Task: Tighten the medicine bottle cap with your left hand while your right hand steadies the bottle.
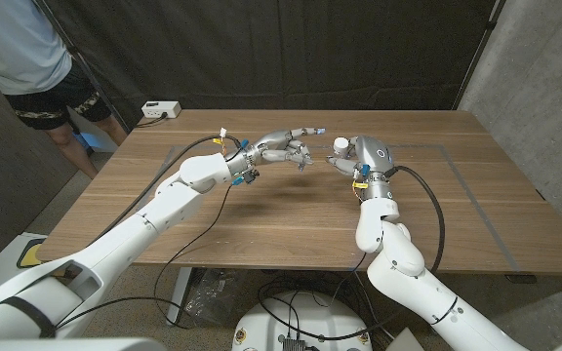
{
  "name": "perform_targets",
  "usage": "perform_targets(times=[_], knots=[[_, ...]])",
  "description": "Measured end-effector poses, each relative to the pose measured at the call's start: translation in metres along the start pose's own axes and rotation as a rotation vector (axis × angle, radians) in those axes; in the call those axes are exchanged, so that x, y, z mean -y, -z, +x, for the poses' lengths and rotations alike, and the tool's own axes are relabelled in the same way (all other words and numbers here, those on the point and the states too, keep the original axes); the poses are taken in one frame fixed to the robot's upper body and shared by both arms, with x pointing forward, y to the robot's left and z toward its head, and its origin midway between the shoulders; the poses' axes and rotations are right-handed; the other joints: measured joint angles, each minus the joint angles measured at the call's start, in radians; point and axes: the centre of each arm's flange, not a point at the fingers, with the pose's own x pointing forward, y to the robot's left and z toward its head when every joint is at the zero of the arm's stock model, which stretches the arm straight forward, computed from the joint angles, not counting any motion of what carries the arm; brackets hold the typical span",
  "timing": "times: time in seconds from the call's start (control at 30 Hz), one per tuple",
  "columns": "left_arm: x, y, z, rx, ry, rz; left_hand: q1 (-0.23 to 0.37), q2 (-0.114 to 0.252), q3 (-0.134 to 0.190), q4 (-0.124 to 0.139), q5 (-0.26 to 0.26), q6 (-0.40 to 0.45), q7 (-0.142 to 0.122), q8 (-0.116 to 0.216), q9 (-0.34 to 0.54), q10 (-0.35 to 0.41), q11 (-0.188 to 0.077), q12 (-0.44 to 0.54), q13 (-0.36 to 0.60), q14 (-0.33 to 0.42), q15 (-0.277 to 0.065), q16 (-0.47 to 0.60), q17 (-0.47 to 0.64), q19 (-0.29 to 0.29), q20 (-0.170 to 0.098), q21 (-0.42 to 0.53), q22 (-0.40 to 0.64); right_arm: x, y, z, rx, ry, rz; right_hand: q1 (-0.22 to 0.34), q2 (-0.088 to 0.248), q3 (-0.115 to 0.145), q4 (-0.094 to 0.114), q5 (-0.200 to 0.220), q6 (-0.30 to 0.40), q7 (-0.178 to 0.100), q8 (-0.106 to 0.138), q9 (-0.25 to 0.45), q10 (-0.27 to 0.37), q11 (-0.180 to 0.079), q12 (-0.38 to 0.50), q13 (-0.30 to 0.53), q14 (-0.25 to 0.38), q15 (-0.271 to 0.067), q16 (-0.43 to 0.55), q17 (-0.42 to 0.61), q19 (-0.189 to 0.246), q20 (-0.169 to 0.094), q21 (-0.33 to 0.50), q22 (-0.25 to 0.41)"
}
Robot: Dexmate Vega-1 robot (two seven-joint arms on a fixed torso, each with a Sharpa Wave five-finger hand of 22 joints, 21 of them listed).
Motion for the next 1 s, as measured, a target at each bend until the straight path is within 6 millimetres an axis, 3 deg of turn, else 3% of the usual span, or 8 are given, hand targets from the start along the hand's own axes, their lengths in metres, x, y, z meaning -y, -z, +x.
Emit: perform_targets(times=[1.0], knots=[[0.017,-0.006,0.006,-0.051,0.054,0.014,-0.009,-0.009,0.022,0.0,-0.002,0.006,0.005,0.0,0.0,0.009,0.009,0.001,0.0,0.02,-0.002,0.0,0.005,0.0,0.0,0.008,-0.009,0.005,0.003,0.016,-0.025,-0.059,-0.031,-0.002,0.002,0.0,0.0,0.004,0.003,-0.003,-0.002,0.0,0.0,0.0,0.004,0.011,0.001,0.002,0.0,0.005,0.0,0.0,0.0,0.0]])
